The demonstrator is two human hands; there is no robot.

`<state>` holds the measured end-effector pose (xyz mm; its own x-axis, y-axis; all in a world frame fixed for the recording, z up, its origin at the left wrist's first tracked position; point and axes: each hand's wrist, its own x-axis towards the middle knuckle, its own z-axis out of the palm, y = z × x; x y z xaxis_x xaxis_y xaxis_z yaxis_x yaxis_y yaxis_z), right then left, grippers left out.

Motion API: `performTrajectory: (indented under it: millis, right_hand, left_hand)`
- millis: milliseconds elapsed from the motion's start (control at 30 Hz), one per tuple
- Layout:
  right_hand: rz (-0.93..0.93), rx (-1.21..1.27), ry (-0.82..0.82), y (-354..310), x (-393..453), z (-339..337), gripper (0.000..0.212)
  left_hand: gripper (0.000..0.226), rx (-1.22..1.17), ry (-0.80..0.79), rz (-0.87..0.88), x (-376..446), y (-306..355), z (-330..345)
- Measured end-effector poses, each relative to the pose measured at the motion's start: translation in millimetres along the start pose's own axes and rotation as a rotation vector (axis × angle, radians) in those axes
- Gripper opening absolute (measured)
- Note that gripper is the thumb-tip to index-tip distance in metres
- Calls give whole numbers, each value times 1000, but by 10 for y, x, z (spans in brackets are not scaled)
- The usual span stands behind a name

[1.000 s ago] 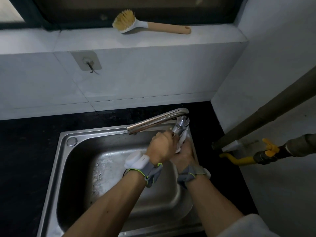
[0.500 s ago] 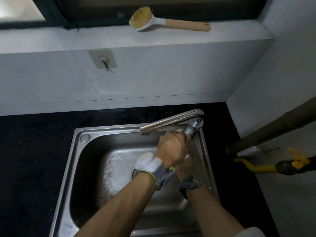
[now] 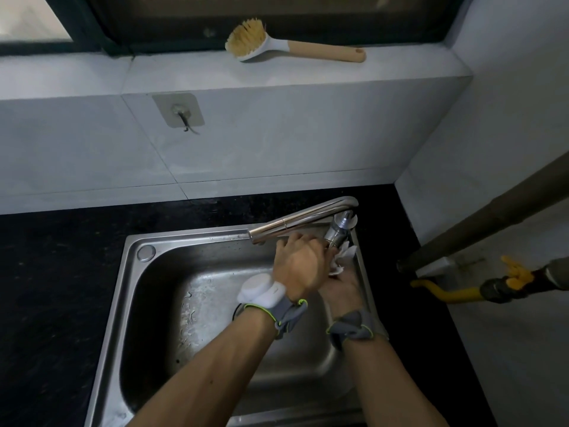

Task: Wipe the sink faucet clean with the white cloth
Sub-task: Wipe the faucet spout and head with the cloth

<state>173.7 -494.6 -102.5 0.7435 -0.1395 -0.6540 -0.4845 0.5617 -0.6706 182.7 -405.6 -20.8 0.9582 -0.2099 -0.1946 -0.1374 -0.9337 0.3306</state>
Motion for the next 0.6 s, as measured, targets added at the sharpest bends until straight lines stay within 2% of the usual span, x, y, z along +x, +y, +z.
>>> performTrajectory:
  millis: [67, 133, 167, 233, 300, 367, 467, 600]
  right_hand:
    - [85, 105, 35, -30, 5, 51, 17]
    - [132, 248, 132, -80, -6, 138, 6]
    - [119, 258, 186, -86, -25, 151, 6]
    - [39, 283, 319, -142, -108, 184, 15]
    - [-74, -110, 508, -210, -256, 186, 22]
    - [-226, -449, 543, -287, -413, 161, 37]
    - [-403, -670, 413, -486, -532, 151, 43]
    - [-453, -1061, 154, -808, -590, 186, 39]
  left_hand:
    - [51, -7, -4, 3, -8, -9, 4]
    - [63, -8, -8, 12, -11, -11, 7]
    - [69, -18, -8, 16, -8, -11, 16]
    - [57, -63, -9, 9, 10, -6, 49]
    - [43, -117, -6, -8, 27, 4, 79]
    - [43, -163, 12, -24, 20, 24, 97]
    - [42, -214, 31, -61, -6, 66, 145]
    - [39, -352, 22, -158, -39, 106, 117]
